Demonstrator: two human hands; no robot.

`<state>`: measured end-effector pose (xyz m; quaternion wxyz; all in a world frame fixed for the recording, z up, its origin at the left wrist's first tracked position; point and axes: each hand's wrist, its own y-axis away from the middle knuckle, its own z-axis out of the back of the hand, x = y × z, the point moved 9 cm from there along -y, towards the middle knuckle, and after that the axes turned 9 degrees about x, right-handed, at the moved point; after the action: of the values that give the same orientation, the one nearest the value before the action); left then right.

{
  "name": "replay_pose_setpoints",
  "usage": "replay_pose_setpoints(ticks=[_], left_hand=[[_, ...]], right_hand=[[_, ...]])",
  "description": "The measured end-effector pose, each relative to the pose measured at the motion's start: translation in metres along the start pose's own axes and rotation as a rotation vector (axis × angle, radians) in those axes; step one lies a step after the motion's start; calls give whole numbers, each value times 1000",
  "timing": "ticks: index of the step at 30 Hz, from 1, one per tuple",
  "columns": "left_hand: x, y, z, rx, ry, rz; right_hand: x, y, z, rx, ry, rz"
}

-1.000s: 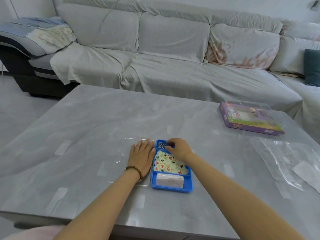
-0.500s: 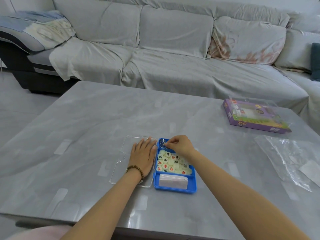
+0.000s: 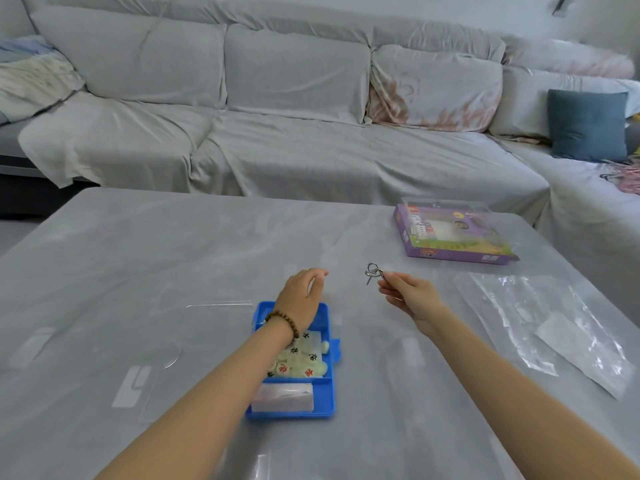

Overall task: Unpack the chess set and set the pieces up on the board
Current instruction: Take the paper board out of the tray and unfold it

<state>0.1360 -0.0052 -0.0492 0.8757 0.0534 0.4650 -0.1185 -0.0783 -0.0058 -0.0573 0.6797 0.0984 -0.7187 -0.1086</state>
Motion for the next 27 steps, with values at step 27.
replay_pose_setpoints(ticks=[27], left_hand=[[-7,-101,-90,86,-152,-17]], right_hand=[[-33,-61,104,65,1305,160]])
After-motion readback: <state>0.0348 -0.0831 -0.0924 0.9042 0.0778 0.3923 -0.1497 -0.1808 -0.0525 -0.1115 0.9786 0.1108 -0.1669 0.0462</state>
